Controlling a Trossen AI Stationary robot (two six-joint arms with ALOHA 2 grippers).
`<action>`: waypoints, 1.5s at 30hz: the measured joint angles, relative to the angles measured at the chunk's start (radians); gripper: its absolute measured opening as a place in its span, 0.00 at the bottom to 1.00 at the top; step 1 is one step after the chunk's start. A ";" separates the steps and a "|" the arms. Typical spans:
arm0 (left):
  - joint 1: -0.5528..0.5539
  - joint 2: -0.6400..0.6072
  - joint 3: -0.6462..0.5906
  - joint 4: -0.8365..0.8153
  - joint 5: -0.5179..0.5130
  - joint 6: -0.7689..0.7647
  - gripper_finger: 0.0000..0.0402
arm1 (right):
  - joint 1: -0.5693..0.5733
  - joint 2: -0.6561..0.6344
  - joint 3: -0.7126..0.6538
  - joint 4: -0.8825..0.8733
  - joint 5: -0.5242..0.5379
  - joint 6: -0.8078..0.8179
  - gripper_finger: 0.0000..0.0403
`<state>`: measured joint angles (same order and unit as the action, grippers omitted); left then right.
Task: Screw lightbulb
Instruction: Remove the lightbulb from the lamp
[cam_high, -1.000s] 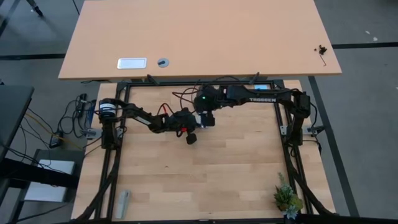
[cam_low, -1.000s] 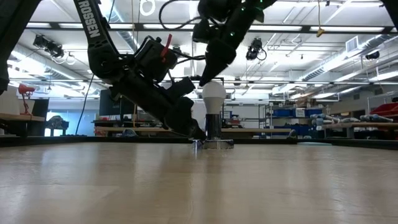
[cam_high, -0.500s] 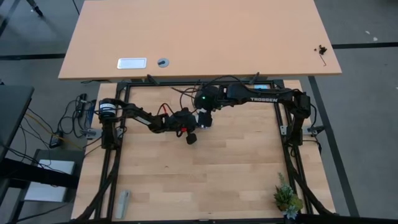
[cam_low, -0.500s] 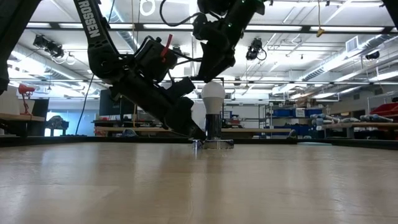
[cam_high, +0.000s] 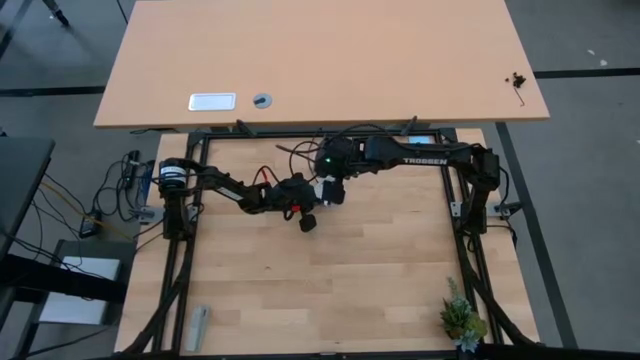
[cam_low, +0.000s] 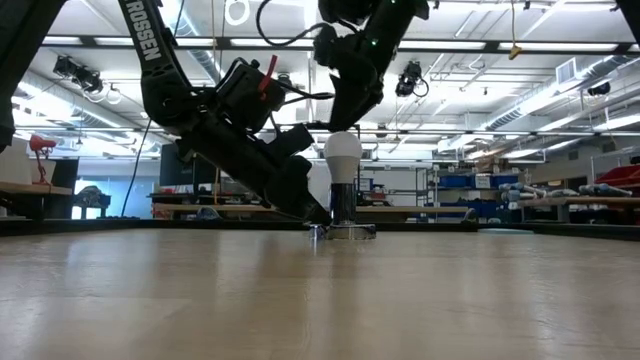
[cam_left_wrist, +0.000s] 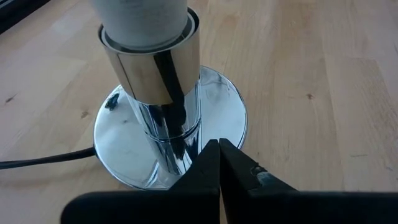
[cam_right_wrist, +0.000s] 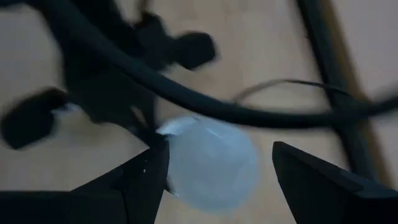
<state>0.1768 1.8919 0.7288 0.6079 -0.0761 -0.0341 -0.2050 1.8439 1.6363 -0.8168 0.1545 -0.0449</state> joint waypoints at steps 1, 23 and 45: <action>0.000 0.000 0.000 0.000 0.000 0.000 0.00 | 0.000 -0.002 0.000 -0.013 0.031 -0.003 0.72; 0.000 0.000 0.000 0.000 -0.001 -0.001 0.00 | -0.028 0.002 -0.012 0.003 0.041 0.357 0.72; 0.000 0.000 0.000 0.000 -0.002 0.000 0.00 | -0.083 0.004 -0.071 0.099 -0.196 -0.497 0.72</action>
<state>0.1768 1.8919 0.7292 0.6080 -0.0783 -0.0340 -0.2882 1.8477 1.5655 -0.7181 -0.0417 -0.5420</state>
